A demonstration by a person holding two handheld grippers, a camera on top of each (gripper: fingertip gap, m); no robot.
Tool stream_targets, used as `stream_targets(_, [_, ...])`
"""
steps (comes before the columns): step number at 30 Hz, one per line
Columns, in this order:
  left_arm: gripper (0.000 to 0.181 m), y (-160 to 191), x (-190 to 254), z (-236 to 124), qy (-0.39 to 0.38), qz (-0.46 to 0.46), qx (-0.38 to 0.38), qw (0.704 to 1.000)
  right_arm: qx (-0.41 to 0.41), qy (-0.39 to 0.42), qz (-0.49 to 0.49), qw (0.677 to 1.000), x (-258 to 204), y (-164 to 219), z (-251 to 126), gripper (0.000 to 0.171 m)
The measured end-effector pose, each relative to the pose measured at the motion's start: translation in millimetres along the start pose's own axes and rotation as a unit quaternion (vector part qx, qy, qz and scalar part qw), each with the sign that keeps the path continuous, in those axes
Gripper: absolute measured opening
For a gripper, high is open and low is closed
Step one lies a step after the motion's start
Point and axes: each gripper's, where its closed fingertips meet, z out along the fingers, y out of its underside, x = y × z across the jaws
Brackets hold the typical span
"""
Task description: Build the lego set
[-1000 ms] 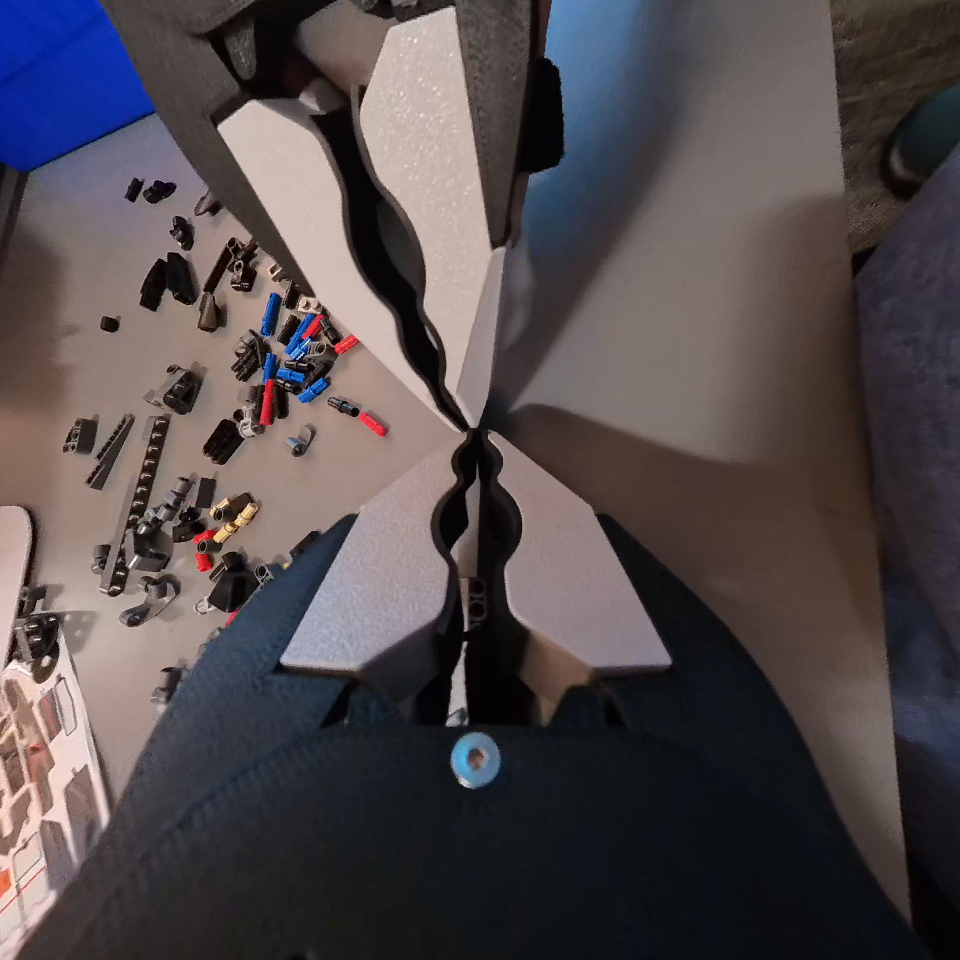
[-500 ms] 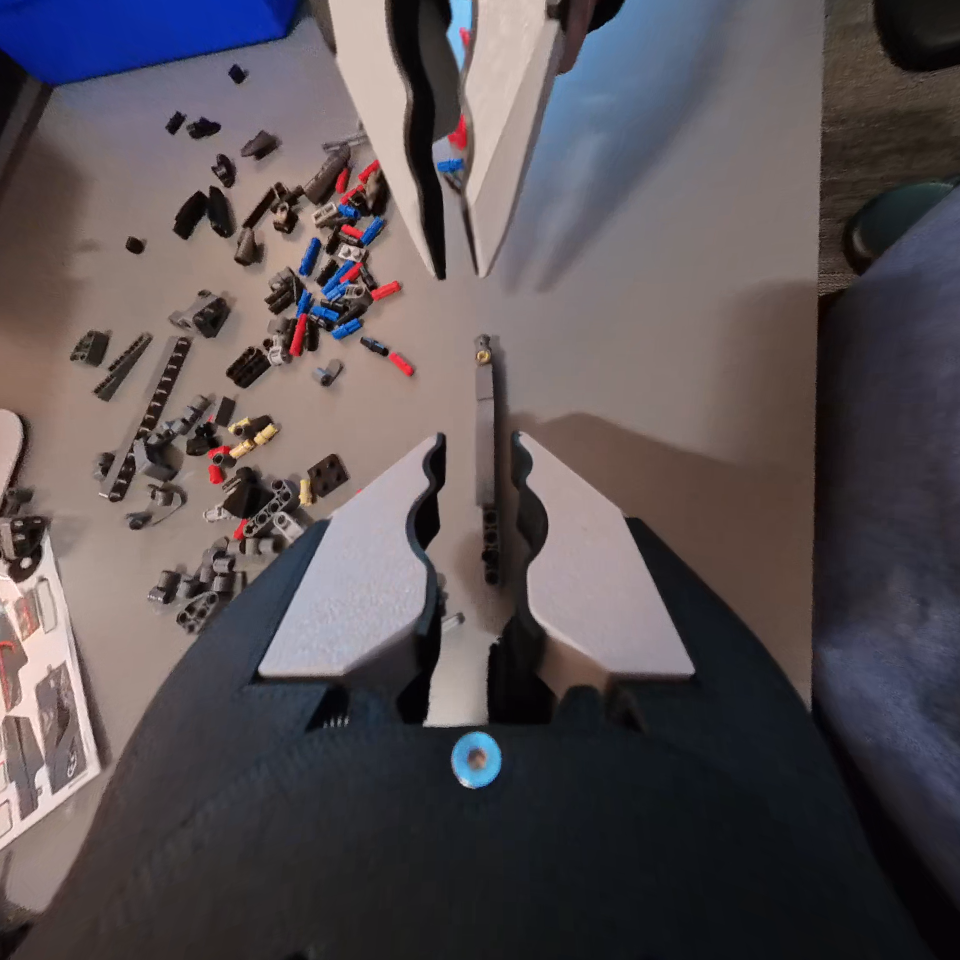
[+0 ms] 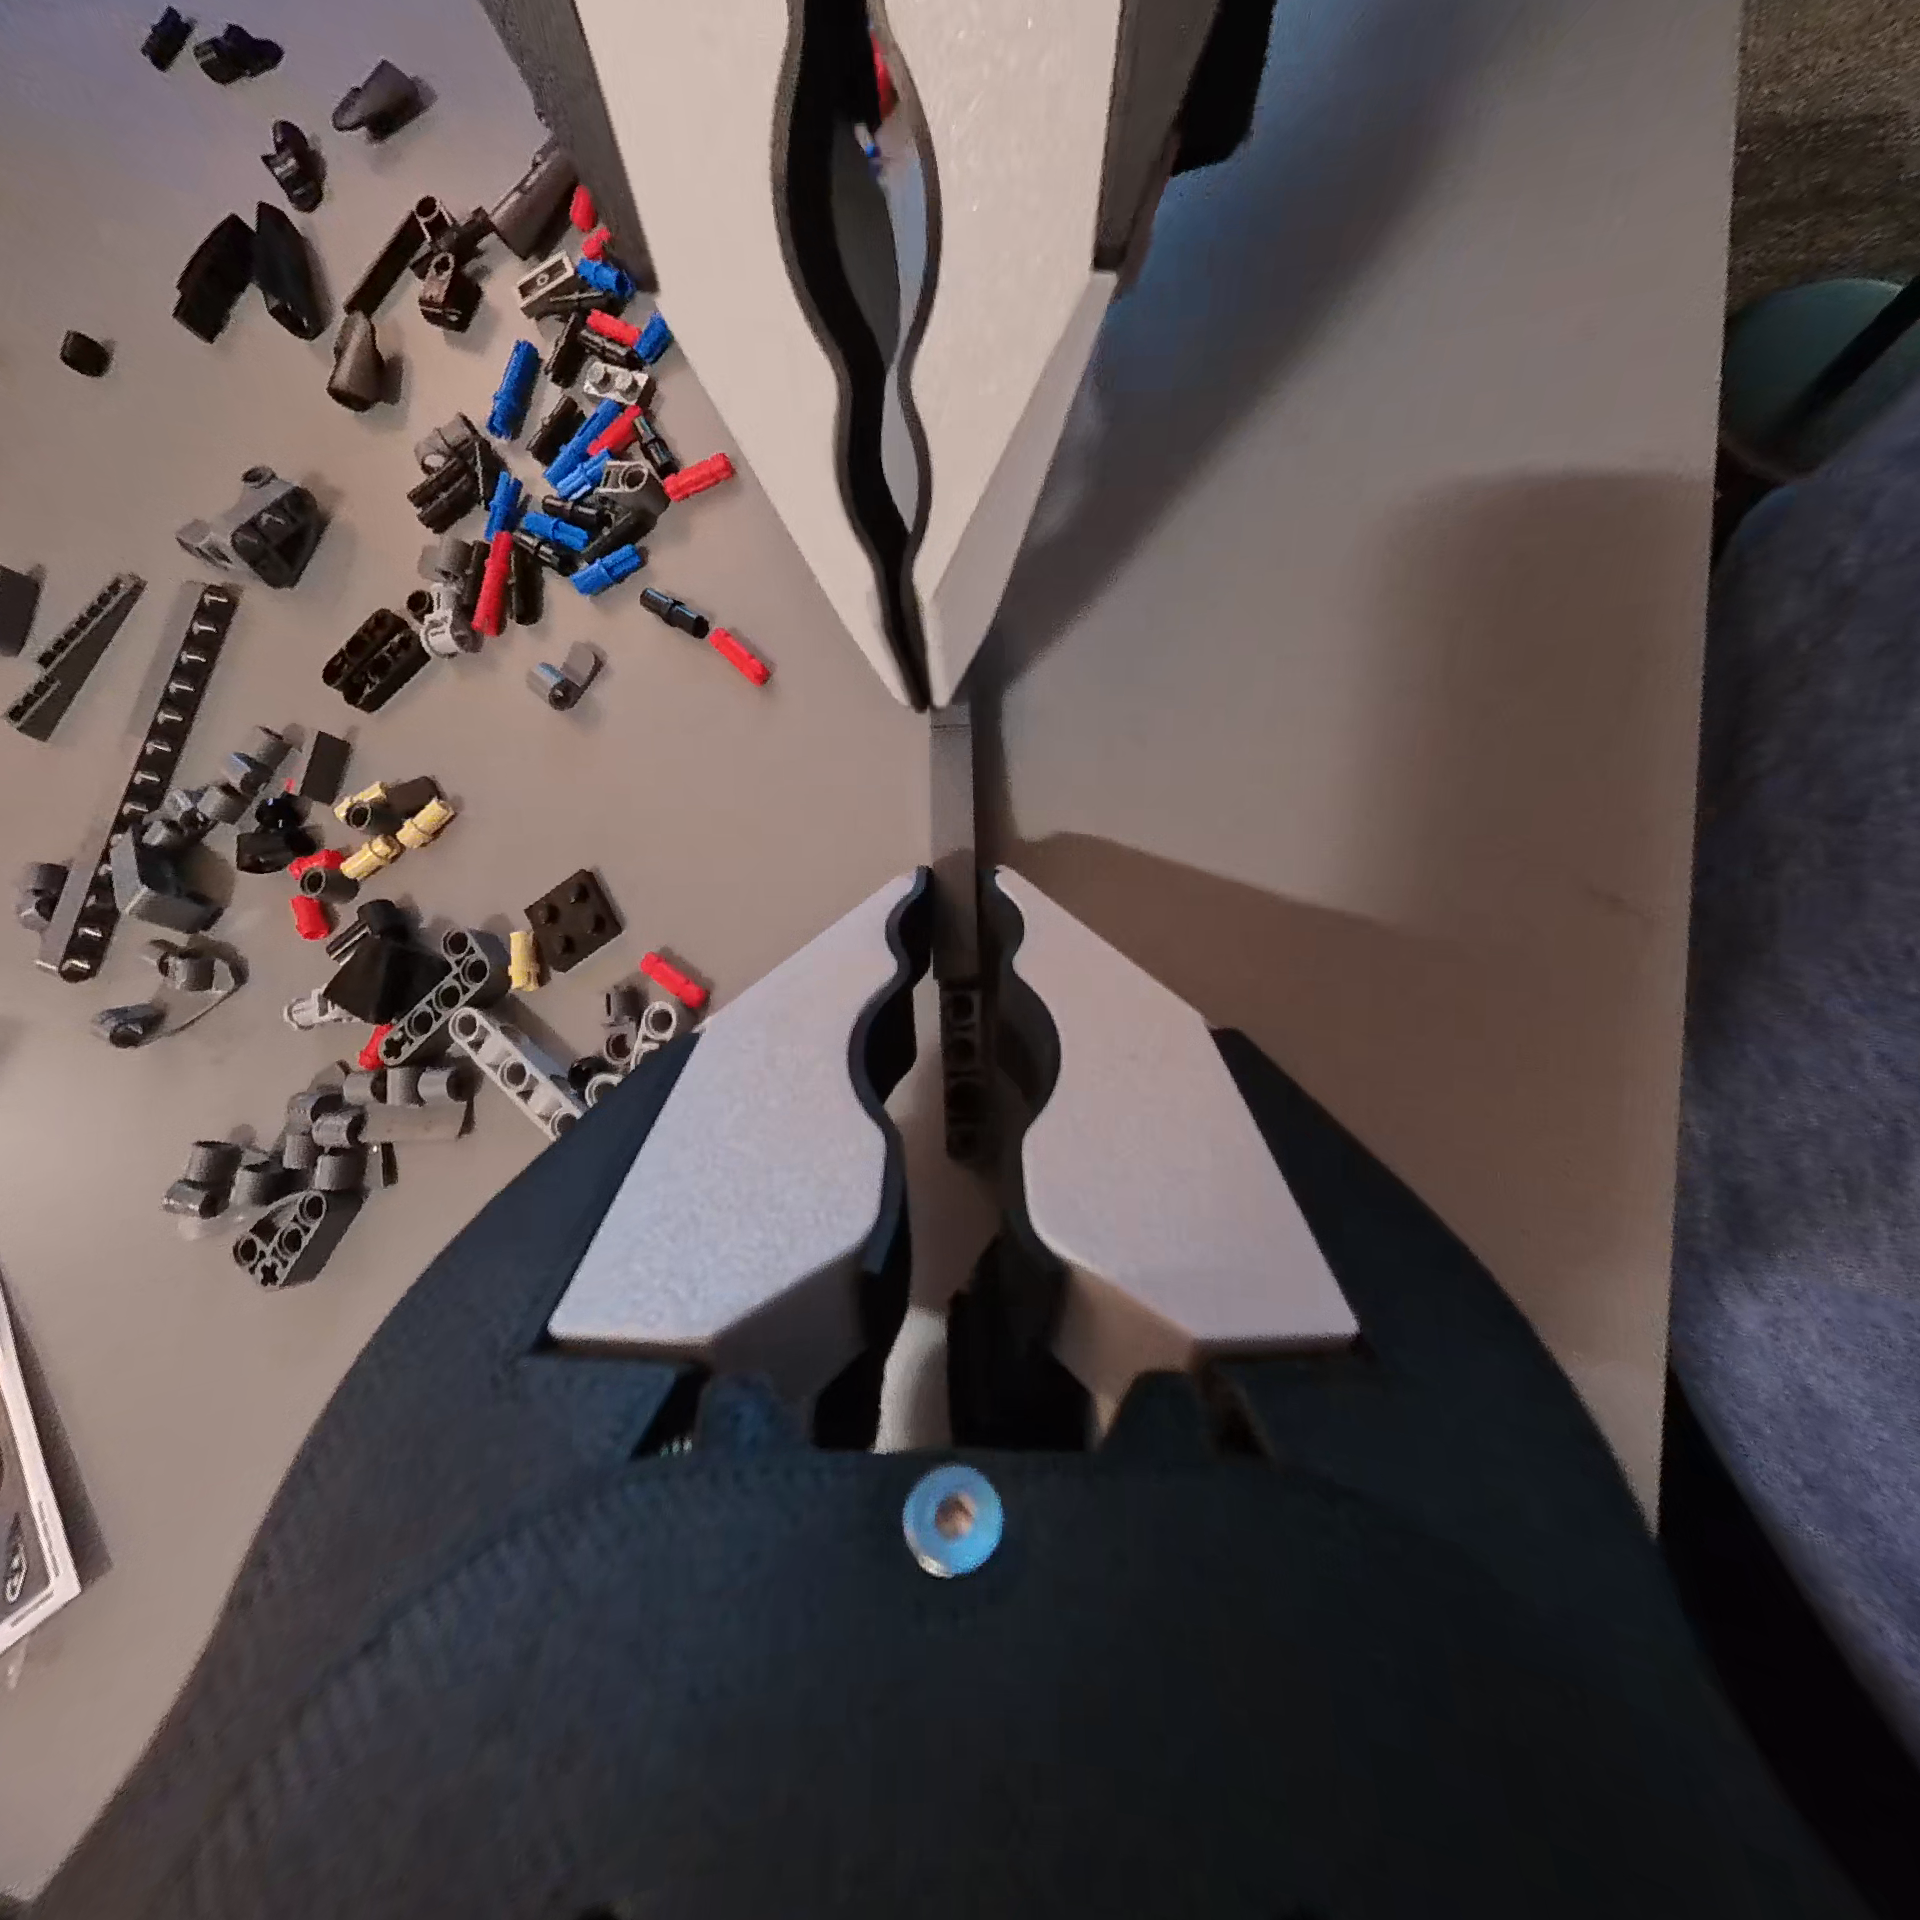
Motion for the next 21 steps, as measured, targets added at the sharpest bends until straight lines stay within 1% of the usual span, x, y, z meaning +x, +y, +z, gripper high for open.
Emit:
stream_targets(16, [0.006, 0.8, 0.0, 0.7, 0.042, -0.051, -0.002, 0.998, -0.024, -0.014, 0.002, 1.0, -0.2, 1.6, 3.5, 0.0])
stream_targets(20, [0.007, 0.4, -0.8, 1.1, 0.045, -0.054, -0.004, 0.998, -0.012, -0.018, 0.007, 1.0, 2.8, 0.5, 1.7, 0.0])
stream_targets(21, [0.006, 0.5, -1.3, 1.3, 0.046, -0.056, -0.004, 0.997, 0.004, -0.025, 0.018, 1.0, 3.4, -3.0, -2.6, 0.0])
